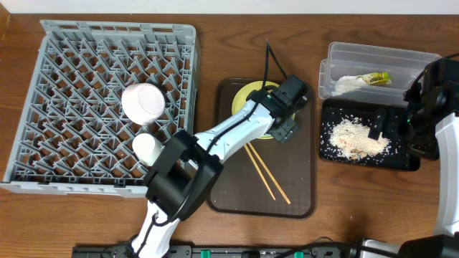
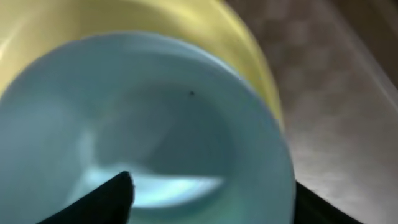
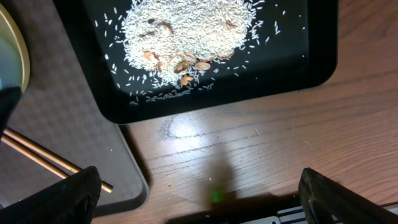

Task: Sort waste into correct bins and load items into the dishwasher
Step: 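Reach the left gripper to the blue bowl on the yellow plate and grasp it, then carry the blue bowl with the left gripper into the dish rack, then release the blue bowl and withdraw the left gripper from the rack, then reach the left gripper to a chopstick on the tray and grasp it, then carry the chopstick with the left gripper and stand it in the rack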

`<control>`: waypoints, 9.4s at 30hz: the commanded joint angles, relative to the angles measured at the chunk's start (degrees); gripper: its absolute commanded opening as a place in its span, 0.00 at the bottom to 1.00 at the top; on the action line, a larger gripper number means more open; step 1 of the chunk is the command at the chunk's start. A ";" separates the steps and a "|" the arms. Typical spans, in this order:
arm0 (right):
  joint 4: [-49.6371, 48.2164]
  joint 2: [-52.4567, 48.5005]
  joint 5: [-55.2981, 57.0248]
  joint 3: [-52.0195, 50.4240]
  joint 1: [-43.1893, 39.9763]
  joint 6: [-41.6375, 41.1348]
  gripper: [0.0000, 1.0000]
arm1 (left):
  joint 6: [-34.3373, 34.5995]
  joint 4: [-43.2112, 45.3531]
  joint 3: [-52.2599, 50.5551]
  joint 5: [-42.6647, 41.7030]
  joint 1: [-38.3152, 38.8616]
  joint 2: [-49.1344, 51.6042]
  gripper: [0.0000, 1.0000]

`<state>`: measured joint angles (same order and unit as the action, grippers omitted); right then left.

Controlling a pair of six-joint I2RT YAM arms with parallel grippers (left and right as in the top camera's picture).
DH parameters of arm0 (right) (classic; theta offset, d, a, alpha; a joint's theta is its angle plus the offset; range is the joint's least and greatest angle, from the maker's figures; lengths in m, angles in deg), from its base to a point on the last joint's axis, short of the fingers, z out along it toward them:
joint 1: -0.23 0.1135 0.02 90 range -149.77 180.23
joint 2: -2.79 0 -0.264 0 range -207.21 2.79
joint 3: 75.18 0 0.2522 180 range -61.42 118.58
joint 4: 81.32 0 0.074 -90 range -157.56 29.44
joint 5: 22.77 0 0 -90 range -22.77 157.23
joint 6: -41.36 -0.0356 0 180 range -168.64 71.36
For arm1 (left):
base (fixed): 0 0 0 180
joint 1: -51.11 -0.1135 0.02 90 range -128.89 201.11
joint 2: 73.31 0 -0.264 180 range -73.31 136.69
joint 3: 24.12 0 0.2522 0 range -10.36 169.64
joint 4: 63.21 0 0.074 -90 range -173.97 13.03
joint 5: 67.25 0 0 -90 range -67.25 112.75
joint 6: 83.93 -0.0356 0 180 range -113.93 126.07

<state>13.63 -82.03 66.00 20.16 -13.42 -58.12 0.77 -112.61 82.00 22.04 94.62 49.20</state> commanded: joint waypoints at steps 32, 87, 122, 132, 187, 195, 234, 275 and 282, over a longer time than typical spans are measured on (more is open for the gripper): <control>0.26 0.96 0.74 0.90 -0.33 -0.76 0.99 | -0.50 0.31 -1.97 15.80 -1.27 1.05 0.08; 1.92 0.96 0.76 0.90 -0.33 -0.76 0.99 | 16.68 12.83 -0.22 -75.06 -57.53 -6.80 0.08; 2.56 0.96 0.76 0.90 -0.33 -0.76 0.99 | 27.23 18.18 -0.24 -71.12 -71.69 -8.35 0.87; 2.38 0.96 0.76 0.90 -0.33 -0.74 0.99 | 14.95 -13.00 -0.24 -31.04 -63.23 -25.92 0.88; 2.36 0.96 0.74 0.90 -0.31 -0.74 0.99 | 52.13 -7.02 -24.50 -4.72 -1.53 -14.84 0.88; 2.38 0.96 0.74 0.92 -0.33 -0.74 0.99 | 52.13 -6.21 -24.50 -7.04 -1.53 -11.43 0.88; 2.40 0.94 0.74 0.92 -0.31 -0.74 0.99 | 32.92 -12.72 -22.12 -2.86 -8.11 -25.55 0.08; 2.34 0.96 0.33 0.90 -0.31 -0.74 0.99 | 28.30 -19.34 -15.65 -16.70 -26.88 -28.87 0.60; 2.38 0.96 0.33 0.90 -0.31 -0.74 0.99 | 45.07 -18.67 -16.39 -8.68 -14.40 -26.62 0.66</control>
<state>15.95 -81.98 65.98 20.18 -13.42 -58.27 35.17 -131.30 66.15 9.14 76.72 21.49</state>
